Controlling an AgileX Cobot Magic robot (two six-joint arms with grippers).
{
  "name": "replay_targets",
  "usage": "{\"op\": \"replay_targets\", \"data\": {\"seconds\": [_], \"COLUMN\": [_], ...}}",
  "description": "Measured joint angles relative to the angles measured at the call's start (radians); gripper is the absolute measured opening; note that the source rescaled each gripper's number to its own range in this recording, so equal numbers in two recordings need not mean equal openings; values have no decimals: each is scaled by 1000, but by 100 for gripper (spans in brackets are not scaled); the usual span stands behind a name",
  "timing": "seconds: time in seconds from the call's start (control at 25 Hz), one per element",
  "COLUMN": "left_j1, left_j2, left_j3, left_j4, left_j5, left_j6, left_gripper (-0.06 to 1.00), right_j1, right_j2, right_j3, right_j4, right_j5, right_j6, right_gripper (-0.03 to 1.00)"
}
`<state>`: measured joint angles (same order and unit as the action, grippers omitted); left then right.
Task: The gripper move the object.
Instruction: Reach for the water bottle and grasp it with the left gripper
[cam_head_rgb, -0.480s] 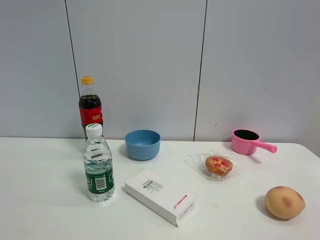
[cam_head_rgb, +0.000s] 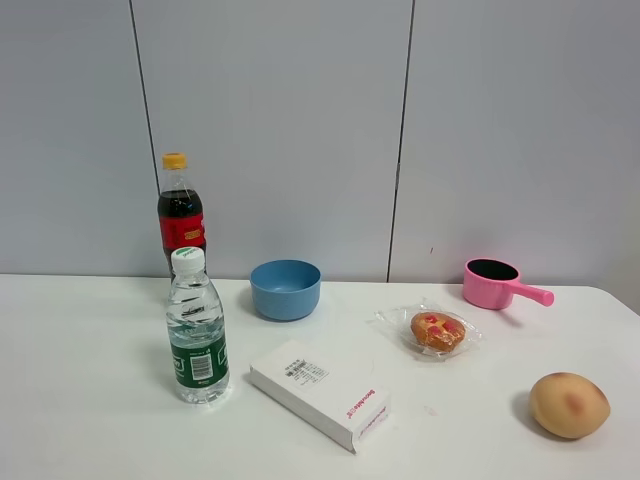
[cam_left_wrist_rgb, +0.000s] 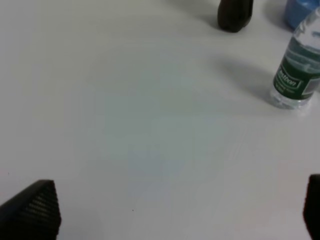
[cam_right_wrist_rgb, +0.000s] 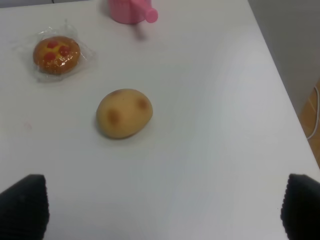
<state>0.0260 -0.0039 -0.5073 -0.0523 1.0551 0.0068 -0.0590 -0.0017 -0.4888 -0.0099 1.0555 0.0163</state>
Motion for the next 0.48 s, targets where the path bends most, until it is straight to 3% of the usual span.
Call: {"op": "replay_targets", "data": {"seconds": [0.48], "left_j1": [0], "left_j2": [0], "left_j3": [0], "left_j4": [0], "left_j5": [0], "left_j6": [0], "left_gripper": [98], "right_j1": [0], "right_j2": [0], "right_j3": [0], "right_j4": [0], "right_j5": [0], "right_j6": [0], "right_gripper": [100]}}
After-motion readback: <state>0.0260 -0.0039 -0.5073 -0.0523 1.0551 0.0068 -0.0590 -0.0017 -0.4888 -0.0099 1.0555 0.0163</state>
